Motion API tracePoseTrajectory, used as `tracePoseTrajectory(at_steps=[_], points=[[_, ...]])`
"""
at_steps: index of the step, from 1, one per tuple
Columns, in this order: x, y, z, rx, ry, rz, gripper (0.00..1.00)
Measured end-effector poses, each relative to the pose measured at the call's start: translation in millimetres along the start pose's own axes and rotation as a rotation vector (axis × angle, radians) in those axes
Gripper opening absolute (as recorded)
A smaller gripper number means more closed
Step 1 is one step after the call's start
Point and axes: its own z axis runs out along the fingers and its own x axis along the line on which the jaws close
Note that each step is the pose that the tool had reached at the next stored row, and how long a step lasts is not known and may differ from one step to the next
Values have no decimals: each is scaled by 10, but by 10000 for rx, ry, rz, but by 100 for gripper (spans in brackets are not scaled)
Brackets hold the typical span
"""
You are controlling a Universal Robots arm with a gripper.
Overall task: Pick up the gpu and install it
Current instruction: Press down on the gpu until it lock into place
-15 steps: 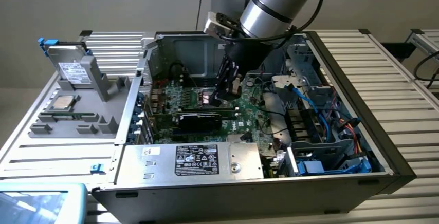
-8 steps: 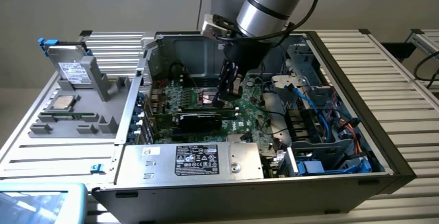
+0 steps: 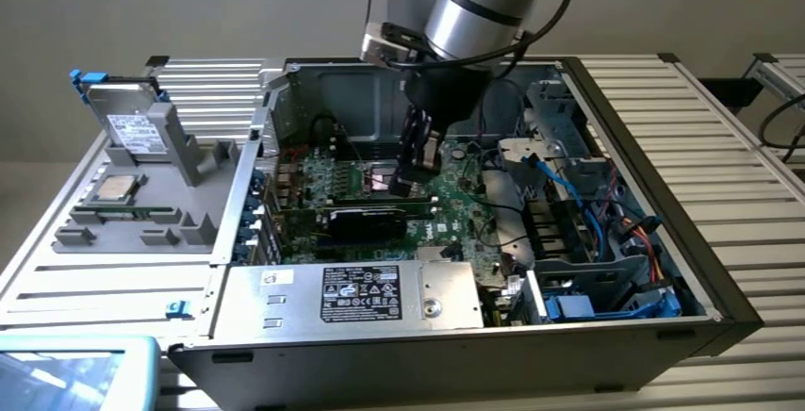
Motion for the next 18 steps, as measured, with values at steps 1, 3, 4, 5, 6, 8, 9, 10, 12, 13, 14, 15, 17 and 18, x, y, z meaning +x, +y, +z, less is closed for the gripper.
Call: tracePoseTrajectory(at_steps=[1, 3, 4, 5, 6, 8, 9, 10, 12, 13, 14, 15, 17, 18], points=[[-2, 6, 0, 108, 19, 19, 12], [-6, 18, 1, 326, 53, 58, 12], [-8, 24, 1, 434, 65, 76, 12], [-11, 31, 0, 527, 71, 91, 12], [-12, 40, -3, 594, 81, 102, 12], [-17, 58, -10, 713, 98, 122, 12], [-18, 70, -14, 762, 109, 132, 12], [-19, 81, -16, 811, 123, 142, 12], [-18, 113, -13, 939, 149, 166, 12], [-16, 132, -9, 1018, 158, 179, 12], [-15, 149, -5, 1107, 165, 193, 12], [-14, 166, 0, 1213, 171, 209, 12], [-12, 196, 9, 1482, 176, 248, 12], [-12, 213, 15, 1595, 178, 263, 12]])
